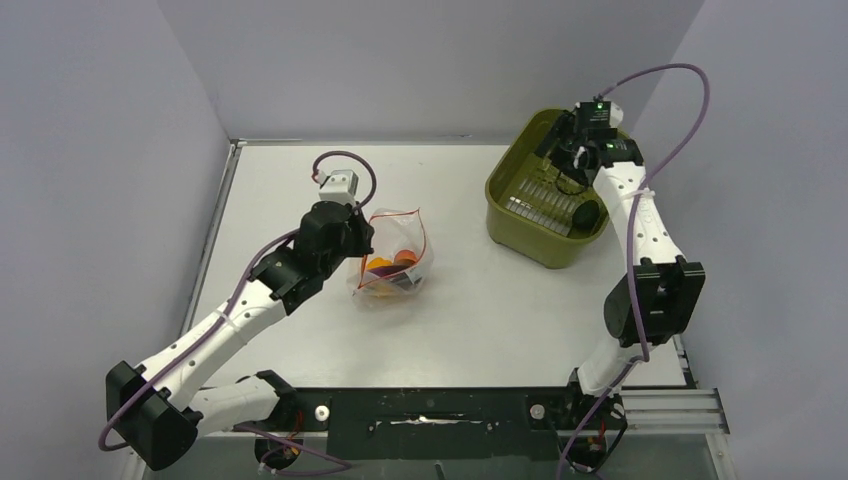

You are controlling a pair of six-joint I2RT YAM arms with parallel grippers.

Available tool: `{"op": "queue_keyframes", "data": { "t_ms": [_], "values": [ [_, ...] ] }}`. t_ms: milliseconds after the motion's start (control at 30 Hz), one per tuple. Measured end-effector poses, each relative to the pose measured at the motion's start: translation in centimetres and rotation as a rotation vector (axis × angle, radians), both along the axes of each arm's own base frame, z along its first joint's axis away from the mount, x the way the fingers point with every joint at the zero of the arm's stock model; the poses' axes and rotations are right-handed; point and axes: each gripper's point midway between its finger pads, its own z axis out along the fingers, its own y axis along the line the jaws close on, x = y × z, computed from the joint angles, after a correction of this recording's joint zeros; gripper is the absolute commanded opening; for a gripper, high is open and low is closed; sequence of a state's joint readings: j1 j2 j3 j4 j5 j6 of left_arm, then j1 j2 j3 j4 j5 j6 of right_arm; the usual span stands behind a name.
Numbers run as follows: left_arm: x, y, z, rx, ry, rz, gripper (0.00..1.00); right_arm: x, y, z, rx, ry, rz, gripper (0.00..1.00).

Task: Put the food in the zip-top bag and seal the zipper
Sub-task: Pick up the fake fruit from the bin.

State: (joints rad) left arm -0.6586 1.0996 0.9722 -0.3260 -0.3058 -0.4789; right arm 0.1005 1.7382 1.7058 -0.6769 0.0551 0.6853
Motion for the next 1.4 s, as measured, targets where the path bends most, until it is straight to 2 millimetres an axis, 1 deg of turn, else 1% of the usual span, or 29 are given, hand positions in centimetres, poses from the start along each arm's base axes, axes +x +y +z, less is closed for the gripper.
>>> {"op": "queue_keyframes", "data": {
  "t_ms": [33, 100, 200, 267, 400, 467, 700, 767, 867, 967, 1067, 1267, 1400],
  "values": [
    [0.1, -0.1, -0.1, 0.004, 0.003, -0.004, 0.00, -0.3, -1.4, 0.4, -0.017, 0.002, -0.040, 0.67],
    [0.1, -0.3, -0.4, 0.007, 0.015, -0.019, 0.00, -1.3, -4.0, 0.4, -0.051, 0.032, -0.115, 0.66],
    [0.0, -0.8, -0.9, 0.006, 0.035, -0.049, 0.00, -2.5, -6.4, -0.3, -0.094, 0.083, -0.197, 0.69],
    [-0.2, -1.0, -1.1, 0.001, 0.046, -0.065, 0.00, -3.0, -7.2, -0.8, -0.119, 0.113, -0.233, 0.69],
    [-0.2, -1.1, -1.1, -0.014, 0.056, -0.083, 0.00, -3.2, -8.4, -2.2, -0.173, 0.163, -0.282, 0.71],
    [-0.1, -1.0, -1.1, -0.018, 0.059, -0.086, 0.00, -2.8, -8.9, -3.2, -0.202, 0.192, -0.300, 0.71],
    [-0.1, -0.8, -0.9, -0.006, 0.047, -0.098, 0.00, -0.5, -11.0, -8.4, -0.325, 0.312, -0.340, 0.73],
    [-0.1, -0.6, -0.8, -0.004, 0.042, -0.097, 0.00, -0.4, -11.6, -9.8, -0.354, 0.344, -0.353, 0.75],
    [-0.2, -0.5, -0.6, -0.001, 0.034, -0.100, 0.00, -0.8, -12.5, -11.8, -0.400, 0.402, -0.378, 0.76],
    [-0.3, -0.3, -0.4, 0.011, 0.023, -0.108, 0.00, -0.9, -13.1, -12.9, -0.417, 0.430, -0.389, 0.79],
    [-0.2, -0.3, -0.4, 0.026, 0.017, -0.114, 0.00, -1.0, -13.5, -13.5, -0.421, 0.445, -0.400, 0.80],
    [-0.3, -0.1, -0.6, 0.046, 0.018, -0.119, 0.00, -1.0, -13.7, -15.8, -0.433, 0.495, -0.391, 0.74],
    [-0.3, 0.1, -0.7, 0.055, 0.020, -0.118, 0.00, -1.0, -13.7, -16.3, -0.438, 0.504, -0.388, 0.67]
  ]
}}
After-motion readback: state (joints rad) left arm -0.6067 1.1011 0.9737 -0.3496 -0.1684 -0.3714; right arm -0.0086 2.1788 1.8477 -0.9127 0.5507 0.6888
